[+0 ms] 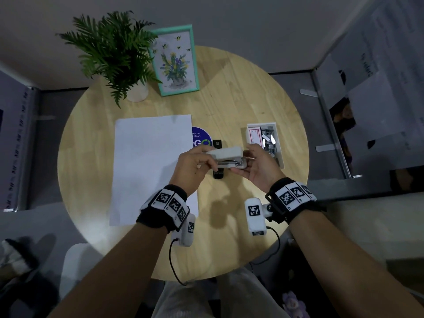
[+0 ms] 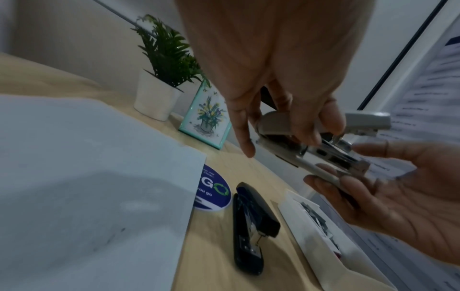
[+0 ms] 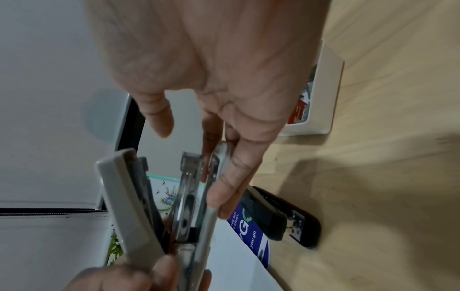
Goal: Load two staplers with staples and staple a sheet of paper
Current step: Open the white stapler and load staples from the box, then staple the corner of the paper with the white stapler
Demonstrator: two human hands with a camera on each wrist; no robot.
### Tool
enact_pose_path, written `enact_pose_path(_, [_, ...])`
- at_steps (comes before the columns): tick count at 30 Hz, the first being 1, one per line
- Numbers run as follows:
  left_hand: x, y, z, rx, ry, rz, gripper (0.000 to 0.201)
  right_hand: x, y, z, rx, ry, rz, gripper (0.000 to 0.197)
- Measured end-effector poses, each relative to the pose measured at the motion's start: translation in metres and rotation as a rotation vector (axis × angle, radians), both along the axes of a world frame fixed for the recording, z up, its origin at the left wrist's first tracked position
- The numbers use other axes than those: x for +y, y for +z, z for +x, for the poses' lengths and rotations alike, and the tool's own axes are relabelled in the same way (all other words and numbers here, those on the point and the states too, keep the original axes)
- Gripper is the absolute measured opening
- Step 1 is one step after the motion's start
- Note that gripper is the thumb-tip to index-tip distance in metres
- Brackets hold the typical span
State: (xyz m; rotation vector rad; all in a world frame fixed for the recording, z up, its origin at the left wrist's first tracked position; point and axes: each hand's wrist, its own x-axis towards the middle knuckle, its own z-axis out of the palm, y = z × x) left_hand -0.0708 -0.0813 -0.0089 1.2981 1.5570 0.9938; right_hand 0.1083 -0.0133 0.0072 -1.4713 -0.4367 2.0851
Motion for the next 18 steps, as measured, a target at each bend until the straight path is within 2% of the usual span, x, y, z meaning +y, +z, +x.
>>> enact_pose_path(3, [0.002, 0.012, -0.011, 0.020, -0.070, -0.068, 0.020, 0.002, 0.004, 0.000, 0.003, 0.166, -0.043, 0.042])
enact_pose_path(6, [0.004, 0.022, -0.022, 0.060, -0.128, -0.118, 0.031, 0.001, 0.011, -0.004, -0.060, 0.438, 0.043, 0.042])
enact_pose_path(9, [0.004, 0.030, -0.032, 0.000, -0.125, -0.138, 0.033, -0.001, 0.013, -0.015, -0.124, 0.614, 0.118, 0.051])
enact_pose_path(14, [-0.003, 0.033, -0.051, -0.084, 0.005, -0.149, 0.039, -0.009, 0.014, -0.039, -0.116, 0.709, 0.124, 0.059])
enact_pose_path(16, [-0.010, 0.029, -0.065, -0.116, 0.077, -0.180, 0.040, -0.014, 0.012, -0.053, -0.117, 0.698, 0.123, 0.052])
enact_pose_path(18, [-0.016, 0.021, -0.086, -0.075, 0.164, -0.216, 0.039, -0.020, 0.008, -0.070, -0.110, 0.653, 0.113, 0.039])
